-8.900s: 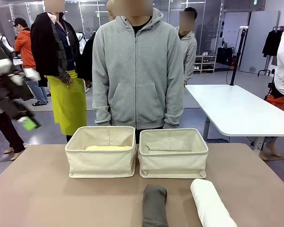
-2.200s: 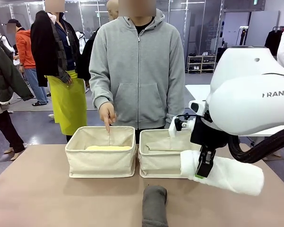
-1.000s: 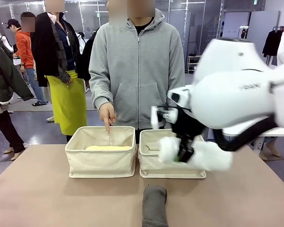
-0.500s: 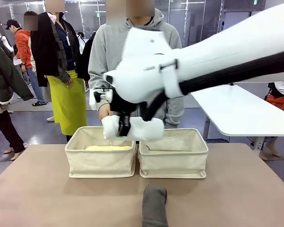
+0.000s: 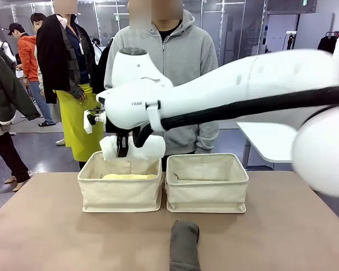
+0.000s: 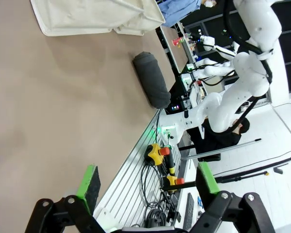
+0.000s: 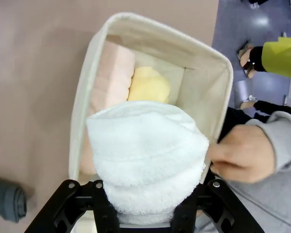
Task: Divide the towels into two baskets.
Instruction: Pick up one hotel-folded towel from the bottom of the table and place it in the Fabric basket indicated by the person.
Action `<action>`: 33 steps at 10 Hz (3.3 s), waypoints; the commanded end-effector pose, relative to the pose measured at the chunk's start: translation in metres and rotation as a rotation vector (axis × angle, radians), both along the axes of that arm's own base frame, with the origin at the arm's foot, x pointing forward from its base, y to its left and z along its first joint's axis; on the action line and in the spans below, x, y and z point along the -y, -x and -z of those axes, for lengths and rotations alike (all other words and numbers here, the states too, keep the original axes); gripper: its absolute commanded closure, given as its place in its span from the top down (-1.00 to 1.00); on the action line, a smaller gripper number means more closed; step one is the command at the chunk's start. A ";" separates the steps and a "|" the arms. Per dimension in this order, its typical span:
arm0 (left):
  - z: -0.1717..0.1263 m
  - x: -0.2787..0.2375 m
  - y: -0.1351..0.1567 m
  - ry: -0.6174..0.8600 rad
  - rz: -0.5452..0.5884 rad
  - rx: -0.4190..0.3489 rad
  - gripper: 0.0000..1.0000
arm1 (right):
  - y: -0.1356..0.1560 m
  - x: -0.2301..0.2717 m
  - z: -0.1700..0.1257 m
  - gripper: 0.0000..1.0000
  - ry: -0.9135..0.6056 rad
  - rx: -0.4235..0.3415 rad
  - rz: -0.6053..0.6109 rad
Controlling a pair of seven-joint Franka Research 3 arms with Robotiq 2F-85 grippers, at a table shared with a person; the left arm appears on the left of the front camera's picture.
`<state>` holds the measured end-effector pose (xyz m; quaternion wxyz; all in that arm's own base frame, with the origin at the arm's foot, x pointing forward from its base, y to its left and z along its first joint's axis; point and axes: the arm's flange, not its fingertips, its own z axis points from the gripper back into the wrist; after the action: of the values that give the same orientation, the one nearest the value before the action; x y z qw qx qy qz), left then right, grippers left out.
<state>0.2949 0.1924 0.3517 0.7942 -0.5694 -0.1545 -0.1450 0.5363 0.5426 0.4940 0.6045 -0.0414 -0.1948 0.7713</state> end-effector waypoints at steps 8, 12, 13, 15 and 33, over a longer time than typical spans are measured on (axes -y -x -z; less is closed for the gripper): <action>-0.003 -0.002 0.004 -0.008 0.002 0.009 1.00 | -0.028 -0.036 0.056 0.59 -0.014 -0.020 0.094; -0.003 -0.002 0.004 -0.008 0.002 0.009 1.00 | -0.026 -0.035 0.058 1.00 -0.005 -0.036 0.103; -0.003 -0.002 0.004 -0.008 0.002 0.009 1.00 | -0.026 -0.033 0.058 1.00 -0.009 -0.039 0.107; -0.003 -0.002 0.004 -0.008 0.002 0.009 1.00 | -0.026 -0.022 0.051 1.00 -0.031 -0.032 0.125; -0.003 -0.002 0.004 -0.008 0.002 0.009 1.00 | 0.014 0.068 0.030 1.00 -0.129 -0.210 0.256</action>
<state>0.2948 0.1926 0.3517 0.7943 -0.5694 -0.1548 -0.1447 0.5528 0.5174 0.4739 0.6982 0.0275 -0.1741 0.6938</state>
